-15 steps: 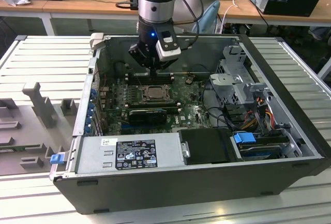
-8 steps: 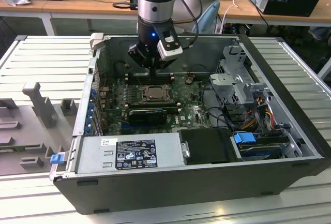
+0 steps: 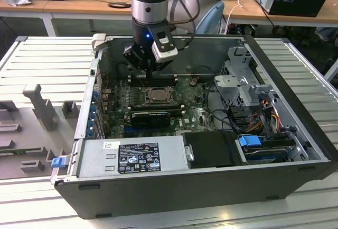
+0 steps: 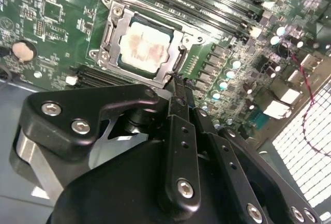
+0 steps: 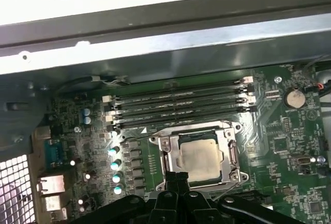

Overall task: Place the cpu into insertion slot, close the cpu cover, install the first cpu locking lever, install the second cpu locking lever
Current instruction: 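Install the first cpu locking lever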

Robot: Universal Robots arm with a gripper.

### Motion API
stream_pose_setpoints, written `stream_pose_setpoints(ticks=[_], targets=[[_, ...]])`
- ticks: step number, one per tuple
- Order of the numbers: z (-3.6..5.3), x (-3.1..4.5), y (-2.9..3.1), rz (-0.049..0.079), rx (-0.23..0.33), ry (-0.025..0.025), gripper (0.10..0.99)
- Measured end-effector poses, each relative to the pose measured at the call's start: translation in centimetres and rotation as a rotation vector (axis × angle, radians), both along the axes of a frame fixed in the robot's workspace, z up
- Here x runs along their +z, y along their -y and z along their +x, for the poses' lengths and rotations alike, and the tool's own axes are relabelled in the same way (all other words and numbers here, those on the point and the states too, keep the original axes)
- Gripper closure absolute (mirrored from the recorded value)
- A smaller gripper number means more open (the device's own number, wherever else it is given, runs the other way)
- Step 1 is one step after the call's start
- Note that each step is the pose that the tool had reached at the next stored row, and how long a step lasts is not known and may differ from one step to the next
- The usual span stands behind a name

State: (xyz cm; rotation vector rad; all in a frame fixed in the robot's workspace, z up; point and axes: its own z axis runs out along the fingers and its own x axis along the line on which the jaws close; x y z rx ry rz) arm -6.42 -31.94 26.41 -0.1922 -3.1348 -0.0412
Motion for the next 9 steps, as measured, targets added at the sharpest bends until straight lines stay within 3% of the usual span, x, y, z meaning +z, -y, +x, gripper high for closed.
stream_pose_setpoints(ticks=[7, 9], targets=[[-0.04, -0.12, 0.0, 0.0, 0.136, 0.0001, 0.98], [-0.88, -0.16, 0.0, 0.0, 0.144, 0.0004, 0.98]])
